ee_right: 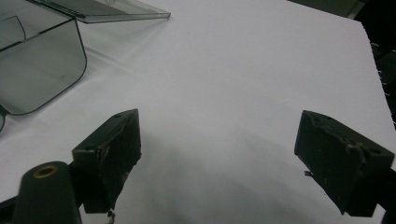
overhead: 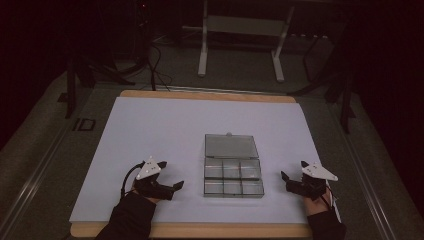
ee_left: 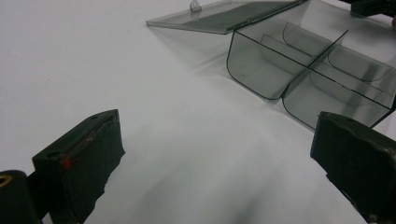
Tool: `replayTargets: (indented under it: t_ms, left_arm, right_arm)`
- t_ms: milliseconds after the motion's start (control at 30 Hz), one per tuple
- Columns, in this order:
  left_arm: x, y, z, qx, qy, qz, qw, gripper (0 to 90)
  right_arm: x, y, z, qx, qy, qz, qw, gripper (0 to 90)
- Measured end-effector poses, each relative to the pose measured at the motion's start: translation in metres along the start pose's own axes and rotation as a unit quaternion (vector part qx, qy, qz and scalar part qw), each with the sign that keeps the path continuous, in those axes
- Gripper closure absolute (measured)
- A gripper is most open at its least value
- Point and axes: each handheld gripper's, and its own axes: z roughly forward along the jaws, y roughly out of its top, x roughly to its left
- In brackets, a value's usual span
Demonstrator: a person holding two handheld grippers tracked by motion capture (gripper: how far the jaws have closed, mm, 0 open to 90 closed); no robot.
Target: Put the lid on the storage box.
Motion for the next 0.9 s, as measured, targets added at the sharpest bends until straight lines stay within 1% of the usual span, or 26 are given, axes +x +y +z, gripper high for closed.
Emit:
replayTargets:
  t_ms: [100, 167, 200, 233, 267, 300, 333, 367, 400, 433, 467, 500, 567, 600, 633, 667, 700, 733, 767, 833, 867, 900]
  left_arm:
    - [0.0, 0.001, 0.001, 0.007, -0.004, 0.003, 1.0, 3.9]
    - [0.0, 0.001, 0.002, 0.01, -0.009, 0.003, 0.9999, 3.9]
    - [0.001, 0.002, 0.003, 0.017, -0.015, 0.002, 0.9997, 3.9]
    - [0.001, 0.002, 0.003, 0.017, -0.015, 0.002, 0.9997, 3.9]
    - [0.002, 0.002, 0.005, 0.027, -0.024, 0.0, 0.9993, 3.9]
    - [0.002, 0.002, 0.005, 0.027, -0.024, 0.0, 0.9993, 3.9]
    - [0.003, 0.004, 0.008, 0.04, -0.036, -0.001, 0.9985, 3.9]
    - [0.003, 0.004, 0.008, 0.04, -0.036, -0.001, 0.9985, 3.9]
    - [0.004, 0.005, 0.01, 0.055, -0.044, 0.002, 0.9975, 3.9]
    - [0.004, 0.005, 0.01, 0.055, -0.044, 0.002, 0.9975, 3.9]
    - [0.003, 0.008, 0.012, 0.071, -0.045, 0.009, 0.9964, 3.9]
    - [0.003, 0.008, 0.012, 0.071, -0.045, 0.009, 0.9964, 3.9]
    - [0.001, 0.012, 0.015, 0.083, -0.055, 0.004, 0.995, 3.9]
    - [-0.001, 0.017, 0.019, 0.094, -0.058, 0.01, 0.9938, 3.9]
    - [-0.001, 0.017, 0.019, 0.094, -0.058, 0.01, 0.9938, 3.9]
    - [-0.003, 0.025, 0.022, 0.098, -0.066, 0.008, 0.9929, 3.9]
    - [-0.003, 0.025, 0.022, 0.098, -0.066, 0.008, 0.9929, 3.9]
    - [-0.006, 0.034, 0.024, 0.101, -0.07, 0.011, 0.9924, 3.9]
    - [-0.006, 0.034, 0.024, 0.101, -0.07, 0.011, 0.9924, 3.9]
    - [-0.008, 0.044, 0.025, 0.098, -0.073, 0.017, 0.9923, 3.9]
    - [-0.008, 0.044, 0.025, 0.098, -0.073, 0.017, 0.9923, 3.9]
    - [-0.009, 0.053, 0.027, 0.097, -0.072, 0.021, 0.9924, 3.9]
  right_arm:
    - [0.0, 0.0, 0.0, 0.0, 0.003, -0.001, 1.0, 14.3]
    - [0.0, 0.0, 0.0, 0.0, 0.003, -0.004, 1.0, 14.4]
    - [0.0, 0.0, 0.0, 0.0, 0.002, -0.005, 1.0, 14.4]
    - [0.0, 0.0, 0.0, 0.0, 0.002, -0.005, 1.0, 14.4]
    - [0.001, 0.0, 0.0, 0.002, 0.003, -0.005, 1.0, 14.4]
    - [0.001, 0.0, 0.0, 0.002, 0.003, -0.005, 1.0, 14.4]
    - [0.001, 0.0, 0.0, 0.002, 0.004, -0.005, 1.0, 14.4]
    - [0.0, 0.0, 0.0, 0.002, 0.003, -0.005, 1.0, 14.4]
    - [0.0, 0.0, 0.0, 0.001, 0.003, -0.004, 1.0, 14.4]
    - [0.0, 0.0, 0.0, 0.001, 0.003, -0.004, 1.0, 14.4]
    - [0.0, 0.0, 0.0, 0.0, 0.004, -0.002, 1.0, 14.4]
    - [0.0, 0.0, 0.0, 0.0, 0.004, -0.002, 1.0, 14.4]
    - [0.0, 0.0, 0.0, 0.001, 0.003, 0.001, 1.0, 14.4]
    - [-0.001, 0.0, 0.0, 0.001, 0.003, 0.002, 1.0, 14.4]
    - [-0.001, 0.0, 0.0, 0.001, 0.003, 0.002, 1.0, 14.4]
    - [-0.001, 0.0, 0.0, 0.001, 0.003, 0.001, 1.0, 14.4]
    - [-0.001, 0.0, 0.0, 0.001, 0.003, 0.001, 1.0, 14.4]
    - [0.0, 0.0, 0.0, -0.001, 0.003, 0.001, 1.0, 14.4]
    - [0.0, 0.0, 0.0, -0.001, 0.003, 0.001, 1.0, 14.4]
    - [-0.001, 0.0, 0.0, -0.001, 0.003, 0.001, 1.0, 14.3]
    - [-0.001, 0.0, 0.0, -0.001, 0.003, 0.001, 1.0, 14.3]
    - [-0.001, 0.0, 0.0, -0.002, 0.003, 0.002, 1.0, 14.4]
